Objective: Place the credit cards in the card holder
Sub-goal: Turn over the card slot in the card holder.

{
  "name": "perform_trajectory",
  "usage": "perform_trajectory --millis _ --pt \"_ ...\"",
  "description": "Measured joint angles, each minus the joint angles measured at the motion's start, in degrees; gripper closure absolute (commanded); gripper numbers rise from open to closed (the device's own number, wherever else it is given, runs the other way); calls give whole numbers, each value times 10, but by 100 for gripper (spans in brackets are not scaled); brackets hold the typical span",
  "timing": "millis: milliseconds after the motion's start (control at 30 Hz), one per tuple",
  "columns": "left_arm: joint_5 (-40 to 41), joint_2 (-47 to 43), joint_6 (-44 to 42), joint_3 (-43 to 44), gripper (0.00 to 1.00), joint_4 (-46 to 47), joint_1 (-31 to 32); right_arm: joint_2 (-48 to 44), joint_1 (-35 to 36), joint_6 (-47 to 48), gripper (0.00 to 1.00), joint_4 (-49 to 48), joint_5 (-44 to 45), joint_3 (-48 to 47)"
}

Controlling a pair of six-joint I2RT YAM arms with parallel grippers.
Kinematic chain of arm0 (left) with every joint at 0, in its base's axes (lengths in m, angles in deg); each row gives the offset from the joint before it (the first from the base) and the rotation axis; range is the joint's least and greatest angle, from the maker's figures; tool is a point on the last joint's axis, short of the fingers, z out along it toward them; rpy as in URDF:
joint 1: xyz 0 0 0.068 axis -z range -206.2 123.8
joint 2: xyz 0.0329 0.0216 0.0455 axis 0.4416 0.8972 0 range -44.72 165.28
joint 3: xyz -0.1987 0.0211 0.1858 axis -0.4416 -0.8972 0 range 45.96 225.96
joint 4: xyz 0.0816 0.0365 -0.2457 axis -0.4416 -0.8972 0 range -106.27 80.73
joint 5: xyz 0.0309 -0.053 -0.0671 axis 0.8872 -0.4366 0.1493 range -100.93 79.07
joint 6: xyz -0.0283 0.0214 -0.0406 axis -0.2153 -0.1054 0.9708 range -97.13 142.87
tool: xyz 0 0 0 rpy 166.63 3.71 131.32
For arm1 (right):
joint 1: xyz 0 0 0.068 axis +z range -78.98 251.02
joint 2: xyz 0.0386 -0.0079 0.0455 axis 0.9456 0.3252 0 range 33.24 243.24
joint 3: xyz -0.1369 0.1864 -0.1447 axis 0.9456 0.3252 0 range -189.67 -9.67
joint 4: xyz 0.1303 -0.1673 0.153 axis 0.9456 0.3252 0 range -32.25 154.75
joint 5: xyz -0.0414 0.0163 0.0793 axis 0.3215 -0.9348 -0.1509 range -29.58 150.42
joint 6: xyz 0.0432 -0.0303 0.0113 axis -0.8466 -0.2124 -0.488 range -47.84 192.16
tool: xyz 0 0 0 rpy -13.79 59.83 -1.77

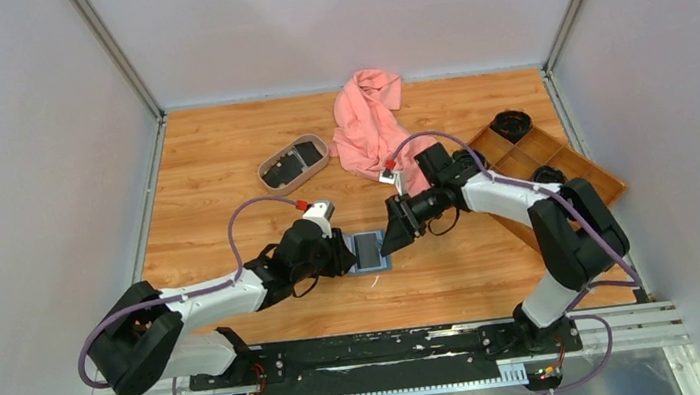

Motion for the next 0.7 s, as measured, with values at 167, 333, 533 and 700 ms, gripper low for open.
perform_trajectory --millis 167,333,533,700 --pt "0 2 2 -1 64 0 0 3 48 -86 45 -52 53 21" --pt "1 5 8 -10 66 0 0 11 59 -145 48 -93 98 35" --pt "1 16 11 -14 70 0 -1 61 61 -184 53 -116 122 37" --pt "5 18 13 -20 73 0 -3 82 66 -201 54 -127 124 37"
